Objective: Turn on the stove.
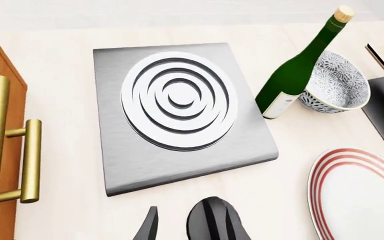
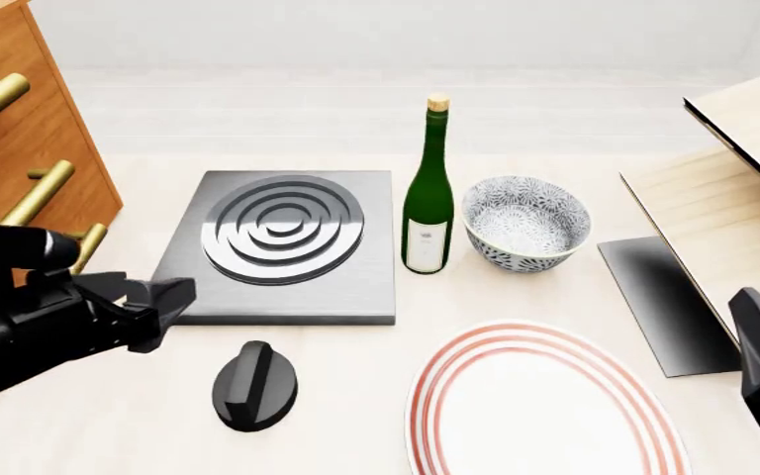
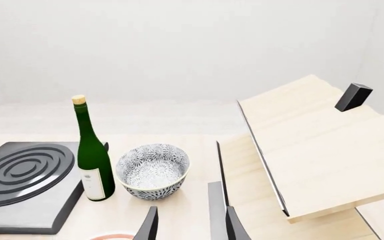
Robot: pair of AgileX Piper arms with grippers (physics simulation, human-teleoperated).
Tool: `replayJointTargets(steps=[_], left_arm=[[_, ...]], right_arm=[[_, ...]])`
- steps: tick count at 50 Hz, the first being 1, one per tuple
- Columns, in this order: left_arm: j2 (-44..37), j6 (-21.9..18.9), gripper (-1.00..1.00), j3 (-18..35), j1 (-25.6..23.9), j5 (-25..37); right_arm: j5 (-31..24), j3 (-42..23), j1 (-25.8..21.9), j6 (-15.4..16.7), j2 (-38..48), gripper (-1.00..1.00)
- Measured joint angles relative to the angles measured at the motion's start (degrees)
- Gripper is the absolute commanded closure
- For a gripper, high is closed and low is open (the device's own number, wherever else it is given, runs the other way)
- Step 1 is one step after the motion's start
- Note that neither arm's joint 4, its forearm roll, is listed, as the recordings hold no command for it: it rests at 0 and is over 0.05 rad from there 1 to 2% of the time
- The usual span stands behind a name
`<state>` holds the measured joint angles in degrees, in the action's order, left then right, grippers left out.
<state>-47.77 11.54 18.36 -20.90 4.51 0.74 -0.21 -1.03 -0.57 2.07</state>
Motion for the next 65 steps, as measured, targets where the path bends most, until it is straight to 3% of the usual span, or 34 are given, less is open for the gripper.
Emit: replayJointTargets(steps=[17,65], left_arm=[[-8.07,-1.21,-1.0,3.21,-2.48,0.13],[-28.39,-2.35,-1.0,5.52,-7.86,-11.1]], right_arm=[[0.42,0.01,-0.22,0.37,0.79,-1.0],[2.51,0.07,-1.64,-0.31,4.59,-1.0]])
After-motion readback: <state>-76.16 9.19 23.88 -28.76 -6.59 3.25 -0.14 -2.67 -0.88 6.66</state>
